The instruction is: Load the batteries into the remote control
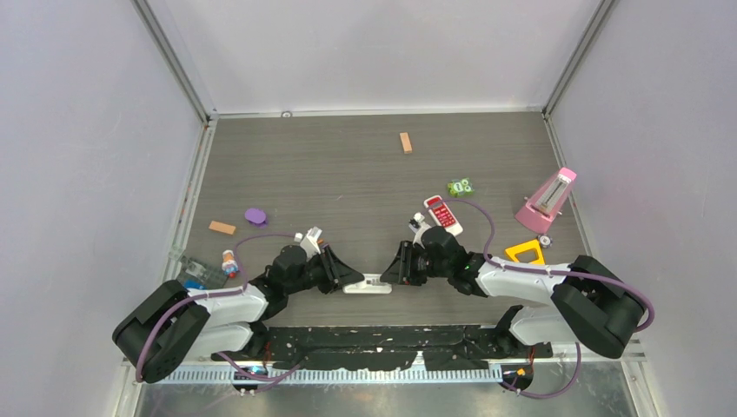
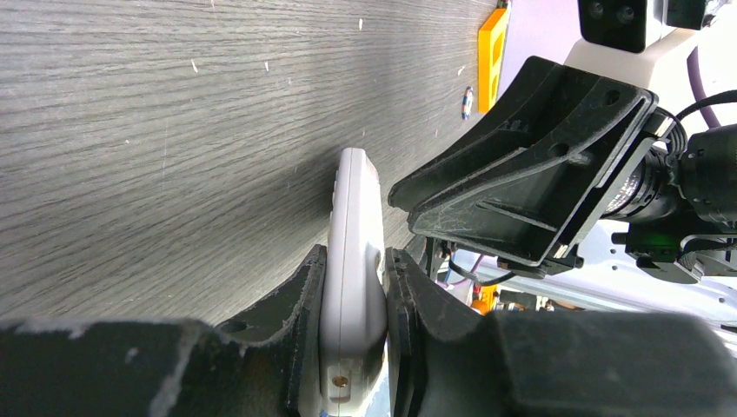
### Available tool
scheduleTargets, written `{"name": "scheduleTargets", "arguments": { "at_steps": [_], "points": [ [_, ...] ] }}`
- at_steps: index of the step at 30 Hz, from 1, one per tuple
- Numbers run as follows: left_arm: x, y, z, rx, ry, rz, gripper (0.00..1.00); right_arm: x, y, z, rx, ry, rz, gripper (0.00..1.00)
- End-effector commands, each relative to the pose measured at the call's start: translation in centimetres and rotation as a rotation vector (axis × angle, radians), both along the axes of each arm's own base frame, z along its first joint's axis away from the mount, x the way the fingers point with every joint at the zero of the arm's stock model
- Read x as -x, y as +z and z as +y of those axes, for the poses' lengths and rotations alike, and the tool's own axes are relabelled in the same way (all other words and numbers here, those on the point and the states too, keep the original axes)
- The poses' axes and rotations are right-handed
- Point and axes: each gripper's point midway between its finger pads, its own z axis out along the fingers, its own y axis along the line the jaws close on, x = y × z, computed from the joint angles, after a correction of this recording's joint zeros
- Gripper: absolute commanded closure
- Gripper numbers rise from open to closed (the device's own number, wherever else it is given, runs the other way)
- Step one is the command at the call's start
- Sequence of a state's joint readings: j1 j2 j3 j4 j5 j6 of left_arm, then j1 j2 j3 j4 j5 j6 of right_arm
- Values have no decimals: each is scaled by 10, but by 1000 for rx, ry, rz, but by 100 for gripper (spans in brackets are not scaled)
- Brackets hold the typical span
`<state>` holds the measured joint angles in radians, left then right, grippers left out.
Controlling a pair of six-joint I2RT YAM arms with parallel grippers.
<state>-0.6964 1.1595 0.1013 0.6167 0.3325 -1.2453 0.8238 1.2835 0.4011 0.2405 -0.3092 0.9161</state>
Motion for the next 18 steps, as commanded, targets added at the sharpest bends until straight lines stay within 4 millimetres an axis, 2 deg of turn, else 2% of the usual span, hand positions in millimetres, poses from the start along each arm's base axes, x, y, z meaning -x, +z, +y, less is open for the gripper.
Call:
{"name": "scheduleTargets", "arguments": {
  "at_steps": [1,6,18],
  "points": [
    [2,-21,11,-88,13,1,100,-4,10,7,-35,11,-39,65],
    [3,-21,11,-88,8,0,100,-4,7,7,-25,11,-37,62],
    [5,-22,11,-87,2,2,100,-5,-1,10,-21,18,-25,62]
  ]
}}
